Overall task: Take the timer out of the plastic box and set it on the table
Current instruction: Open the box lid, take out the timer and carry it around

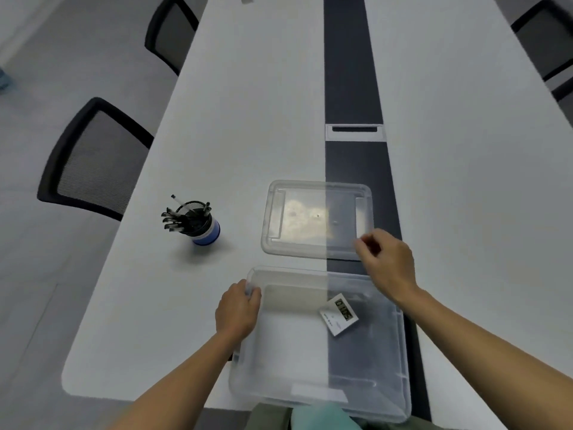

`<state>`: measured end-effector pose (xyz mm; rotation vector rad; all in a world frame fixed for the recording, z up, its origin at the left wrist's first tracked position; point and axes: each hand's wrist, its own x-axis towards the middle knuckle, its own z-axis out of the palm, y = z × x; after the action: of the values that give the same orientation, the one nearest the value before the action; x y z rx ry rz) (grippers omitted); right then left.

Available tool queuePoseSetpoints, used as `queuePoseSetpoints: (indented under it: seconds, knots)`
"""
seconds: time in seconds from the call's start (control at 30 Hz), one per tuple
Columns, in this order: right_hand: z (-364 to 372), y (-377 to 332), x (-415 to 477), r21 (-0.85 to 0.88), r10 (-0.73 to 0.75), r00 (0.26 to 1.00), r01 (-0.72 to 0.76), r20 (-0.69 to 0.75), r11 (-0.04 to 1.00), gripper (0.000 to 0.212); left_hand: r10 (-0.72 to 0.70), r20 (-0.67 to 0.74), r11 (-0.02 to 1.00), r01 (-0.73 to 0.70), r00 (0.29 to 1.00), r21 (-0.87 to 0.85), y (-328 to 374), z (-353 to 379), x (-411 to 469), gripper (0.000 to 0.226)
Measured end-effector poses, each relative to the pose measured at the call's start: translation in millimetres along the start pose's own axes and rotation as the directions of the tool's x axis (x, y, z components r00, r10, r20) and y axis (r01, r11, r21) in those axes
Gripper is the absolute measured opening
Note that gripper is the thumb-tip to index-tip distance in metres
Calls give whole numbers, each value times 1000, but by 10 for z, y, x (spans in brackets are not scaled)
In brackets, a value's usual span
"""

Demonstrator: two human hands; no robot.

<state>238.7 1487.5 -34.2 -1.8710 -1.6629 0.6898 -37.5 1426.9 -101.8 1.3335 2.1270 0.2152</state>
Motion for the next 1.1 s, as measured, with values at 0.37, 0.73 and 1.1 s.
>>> queuePoseSetpoints:
  seconds: [0.37,0.73,1.1]
  knots:
    - [842,345,-936,-578,463,816,-204,345,790,85,35,21,999,-35,999,-2,2,-5,-9,30]
    - [836,246,-1092,-519,396,873,-207,285,829,77,80,149,996,-85,986,27,-39,-87,48,36]
    - [-17,-186,-1420,10,182,977,-184,109,983,67,522,199,842,-463,830,-276,776,-464,-322,26]
